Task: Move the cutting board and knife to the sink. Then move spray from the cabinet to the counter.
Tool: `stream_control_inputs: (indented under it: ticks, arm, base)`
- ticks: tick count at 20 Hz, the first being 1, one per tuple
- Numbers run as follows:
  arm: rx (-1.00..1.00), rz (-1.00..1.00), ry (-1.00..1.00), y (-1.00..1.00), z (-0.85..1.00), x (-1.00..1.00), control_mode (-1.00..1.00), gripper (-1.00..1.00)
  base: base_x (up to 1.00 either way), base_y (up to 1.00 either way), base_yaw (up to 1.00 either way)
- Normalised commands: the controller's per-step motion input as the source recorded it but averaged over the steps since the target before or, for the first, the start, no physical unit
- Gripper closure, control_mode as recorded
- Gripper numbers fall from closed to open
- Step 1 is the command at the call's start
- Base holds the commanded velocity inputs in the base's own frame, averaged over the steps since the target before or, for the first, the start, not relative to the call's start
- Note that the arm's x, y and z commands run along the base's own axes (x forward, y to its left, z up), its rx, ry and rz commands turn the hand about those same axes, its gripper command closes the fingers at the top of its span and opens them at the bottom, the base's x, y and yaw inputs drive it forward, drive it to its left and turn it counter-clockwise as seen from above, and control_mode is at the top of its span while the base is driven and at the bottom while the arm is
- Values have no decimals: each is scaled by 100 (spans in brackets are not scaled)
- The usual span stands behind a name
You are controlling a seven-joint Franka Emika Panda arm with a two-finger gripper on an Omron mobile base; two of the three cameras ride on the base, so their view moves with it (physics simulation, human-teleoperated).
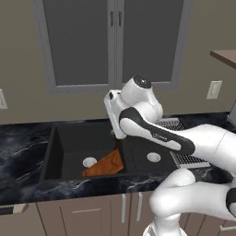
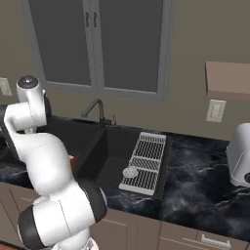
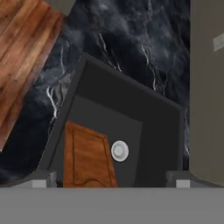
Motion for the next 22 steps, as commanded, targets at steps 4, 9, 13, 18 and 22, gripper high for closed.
stream_control_inputs:
  ticks: [4,9,13,18,22]
  arm:
    - [0,-18,20,0,95,-57,-100,-100]
    - [9,-45,19,-9,50,-83,-100,-100]
    - [12,-68,20,-23,31,-78,-100,-100]
    - [11,-72,15,-41,12,-56,-100,-100]
    - [3,-61,5,-56,0,-35,-100,-100]
  base:
    - [0,0,0]
    - [0,0,0]
    - [0,0,0]
    - [0,0,0]
    - [0,0,0]
